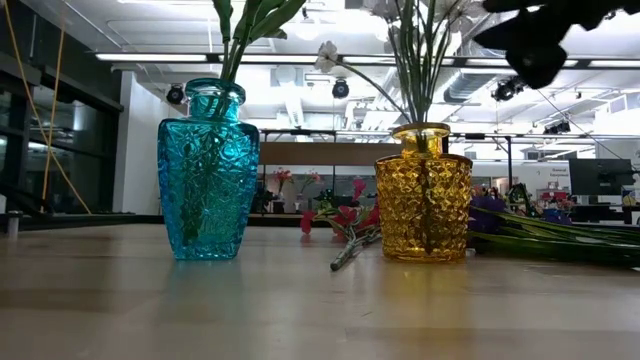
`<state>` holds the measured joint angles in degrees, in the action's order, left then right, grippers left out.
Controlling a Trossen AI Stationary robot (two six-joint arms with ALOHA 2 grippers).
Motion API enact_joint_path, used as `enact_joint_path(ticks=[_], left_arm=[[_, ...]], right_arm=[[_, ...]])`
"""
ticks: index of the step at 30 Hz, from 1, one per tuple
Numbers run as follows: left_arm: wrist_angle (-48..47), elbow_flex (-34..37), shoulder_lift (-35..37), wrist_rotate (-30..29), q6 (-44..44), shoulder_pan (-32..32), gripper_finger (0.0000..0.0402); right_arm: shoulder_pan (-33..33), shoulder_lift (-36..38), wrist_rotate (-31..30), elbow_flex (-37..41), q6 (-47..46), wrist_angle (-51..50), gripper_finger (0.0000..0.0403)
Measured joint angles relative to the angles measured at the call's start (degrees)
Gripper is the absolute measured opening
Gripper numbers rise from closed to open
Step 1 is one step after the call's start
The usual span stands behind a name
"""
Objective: Pick and place flowers into a vace then onto a shelf
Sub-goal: Put the white flowers into the yellow vase, then put the purple flowers into the yellow vase
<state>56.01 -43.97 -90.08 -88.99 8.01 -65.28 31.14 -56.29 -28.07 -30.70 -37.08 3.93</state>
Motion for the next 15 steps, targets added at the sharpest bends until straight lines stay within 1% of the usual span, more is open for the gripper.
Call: enact_joint_path(ticks=[5,12,15], left_arm=[[0.0,0.0,0.0,-0.39,0.01,0.0,0.0239],[0.0,0.0,0.0,-0.57,0.0,0.0,0.0239],[0.0,0.0,0.0,-0.57,0.0,0.0,0.0239]], right_arm=[[-0.02,3.98,6.99,0.0,-8.14,-6.46,0.0149],[0.0,4.59,21.65,0.0,-27.11,-13.4,0.0149],[0.0,4.56,25.62,0.0,-34.47,-16.46,0.0149]])
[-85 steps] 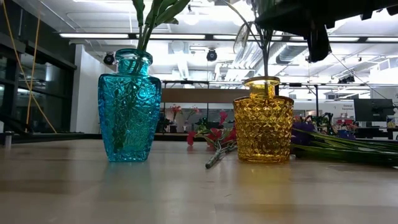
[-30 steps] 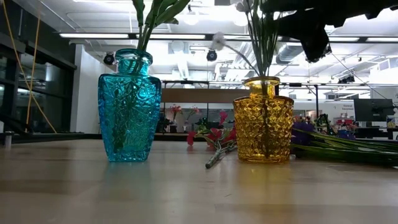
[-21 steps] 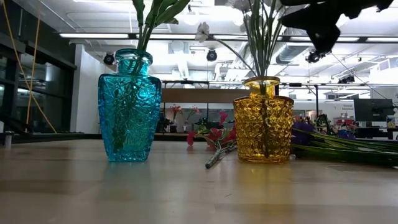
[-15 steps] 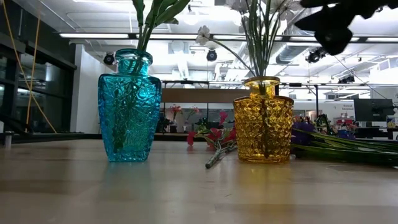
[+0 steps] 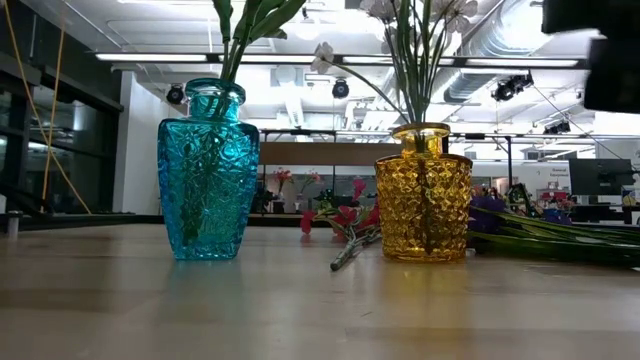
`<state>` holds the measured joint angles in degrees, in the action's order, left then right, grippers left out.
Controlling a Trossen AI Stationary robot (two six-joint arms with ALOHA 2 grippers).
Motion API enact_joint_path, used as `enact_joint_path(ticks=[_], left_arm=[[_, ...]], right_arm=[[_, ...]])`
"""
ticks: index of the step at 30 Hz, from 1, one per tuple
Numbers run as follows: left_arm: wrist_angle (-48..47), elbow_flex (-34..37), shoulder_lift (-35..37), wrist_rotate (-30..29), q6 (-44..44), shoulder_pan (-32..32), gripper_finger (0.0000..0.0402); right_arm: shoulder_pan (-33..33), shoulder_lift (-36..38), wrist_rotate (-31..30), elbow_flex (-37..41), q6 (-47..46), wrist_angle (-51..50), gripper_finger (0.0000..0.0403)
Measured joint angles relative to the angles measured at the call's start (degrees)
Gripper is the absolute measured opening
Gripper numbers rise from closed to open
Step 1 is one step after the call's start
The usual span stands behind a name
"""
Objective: Pick and place flowers into a vace then onto a shelf
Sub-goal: Put the purple flowers into the yellow vase
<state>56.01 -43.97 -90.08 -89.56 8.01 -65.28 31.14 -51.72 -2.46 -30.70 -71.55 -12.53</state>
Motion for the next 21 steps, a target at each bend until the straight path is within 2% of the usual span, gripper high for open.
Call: enact_joint_path(ticks=[6,11,21], left_arm=[[0.0,0.0,0.0,0.01,0.02,0.0,0.0239],[0.02,0.0,0.0,0.42,1.05,0.0,0.0239],[0.0,0.0,0.0,0.46,1.46,0.0,0.0239]], right_arm=[[0.0,-0.02,0.97,0.0,-6.23,-2.83,0.0149],[-0.04,-0.09,-1.03,0.0,-6.55,-2.78,0.0149],[-0.04,-0.11,-0.5,0.0,-5.68,-3.96,0.0149]])
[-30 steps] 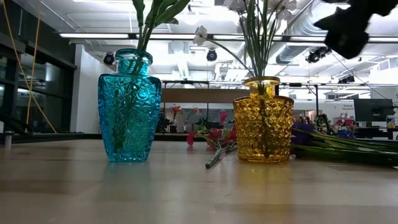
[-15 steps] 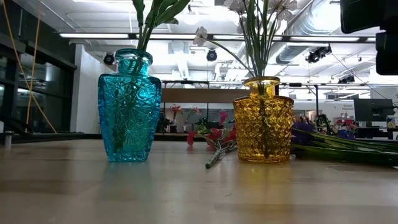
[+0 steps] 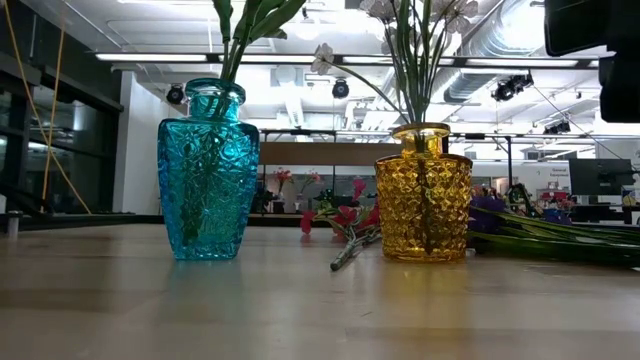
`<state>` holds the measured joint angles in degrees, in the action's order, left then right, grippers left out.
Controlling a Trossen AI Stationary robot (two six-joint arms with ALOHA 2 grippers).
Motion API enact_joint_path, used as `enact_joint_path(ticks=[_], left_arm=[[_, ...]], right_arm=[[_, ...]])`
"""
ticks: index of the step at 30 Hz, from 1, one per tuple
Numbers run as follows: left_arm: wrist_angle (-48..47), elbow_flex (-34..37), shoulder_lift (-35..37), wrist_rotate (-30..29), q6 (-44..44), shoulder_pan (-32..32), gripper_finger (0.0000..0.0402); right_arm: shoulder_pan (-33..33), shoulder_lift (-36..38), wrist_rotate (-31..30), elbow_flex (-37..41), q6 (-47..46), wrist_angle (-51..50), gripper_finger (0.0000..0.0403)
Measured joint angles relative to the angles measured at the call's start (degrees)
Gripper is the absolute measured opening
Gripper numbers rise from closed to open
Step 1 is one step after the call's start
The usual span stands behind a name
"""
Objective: Pick and place flowers into a vace then onto a shelf
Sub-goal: Put the purple flowers into the yellow vase
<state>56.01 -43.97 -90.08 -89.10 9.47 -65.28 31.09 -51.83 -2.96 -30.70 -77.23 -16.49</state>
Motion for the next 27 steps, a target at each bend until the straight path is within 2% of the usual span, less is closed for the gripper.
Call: enact_joint_path(ticks=[7,13,22,27], left_arm=[[0.01,0.0,0.0,0.0,-0.02,0.0,0.0239],[0.0,0.0,0.0,-0.41,-0.11,0.0,0.0239],[0.0,0.0,0.0,-0.48,-0.13,0.0,0.0239],[-0.02,0.0,0.0,-0.57,-0.13,0.0,0.0239]], right_arm=[[-0.14,0.0,3.38,0.0,-0.8,-4.61,0.0149],[-3.45,0.0,7.62,0.0,-1.42,-7.41,0.0149],[-8.34,-0.05,7.88,0.0,0.02,-7.23,0.0149],[-8.72,-3.39,8.02,0.0,0.26,-6.84,0.0149]])
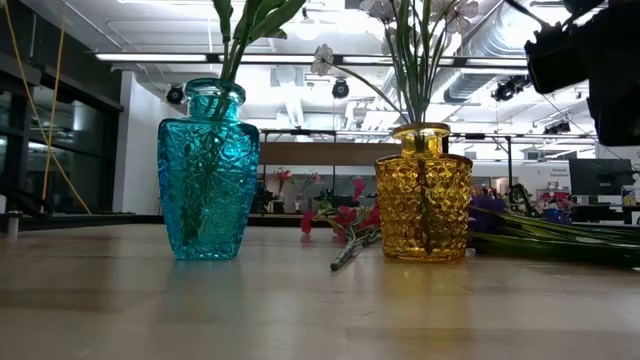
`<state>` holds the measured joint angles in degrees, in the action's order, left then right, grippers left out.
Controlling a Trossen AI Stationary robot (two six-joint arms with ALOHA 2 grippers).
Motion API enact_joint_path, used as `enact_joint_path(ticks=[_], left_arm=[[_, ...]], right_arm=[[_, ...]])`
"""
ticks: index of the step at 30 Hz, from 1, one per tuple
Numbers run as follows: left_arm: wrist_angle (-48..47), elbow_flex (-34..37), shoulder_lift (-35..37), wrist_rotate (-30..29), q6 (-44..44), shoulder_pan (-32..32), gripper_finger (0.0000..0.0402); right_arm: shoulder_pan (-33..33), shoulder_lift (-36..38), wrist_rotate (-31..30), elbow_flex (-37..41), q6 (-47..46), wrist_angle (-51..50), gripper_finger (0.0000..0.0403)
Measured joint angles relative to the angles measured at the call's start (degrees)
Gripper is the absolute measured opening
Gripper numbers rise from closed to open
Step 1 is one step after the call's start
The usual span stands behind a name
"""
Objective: Pick and place flowers into a vace then onto a shelf
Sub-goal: Put the purple flowers into the yellow vase
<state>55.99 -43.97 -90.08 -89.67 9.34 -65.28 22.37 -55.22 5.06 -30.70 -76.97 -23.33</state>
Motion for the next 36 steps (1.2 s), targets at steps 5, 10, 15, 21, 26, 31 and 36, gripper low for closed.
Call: enact_joint_path(ticks=[5,10,15,21,26,31,36], left_arm=[[-0.02,0.0,0.0,-0.13,0.0,0.0,0.0239],[-0.02,-0.02,0.0,-0.11,0.0,0.0,0.0239],[-0.02,0.0,-0.01,-0.11,0.0,0.0,0.0239],[0.0,0.0,-0.02,-0.09,0.02,0.02,0.0239],[-0.01,0.0,-0.02,-0.08,0.07,0.01,0.0239],[-0.02,0.0,-0.01,-0.07,0.04,0.0,0.0239],[-0.03,0.0,-0.02,-0.04,0.02,0.0,0.0239]], right_arm=[[0.0,-6.68,2.36,0.0,1.07,2.5,0.0149],[0.0,-11.15,2.2,0.0,1.53,5.53,0.0149],[0.0,-14.84,2.01,0.0,1.4,8.42,0.0149],[0.22,-18.36,1.39,0.0,0.94,8.19,0.0149],[0.24,-20.09,1.07,0.0,-0.22,8.22,0.0149],[0.28,-22.33,0.87,0.0,-1.68,8.37,0.0149],[0.28,-24.63,0.44,0.0,-3.65,8.84,0.0149]])
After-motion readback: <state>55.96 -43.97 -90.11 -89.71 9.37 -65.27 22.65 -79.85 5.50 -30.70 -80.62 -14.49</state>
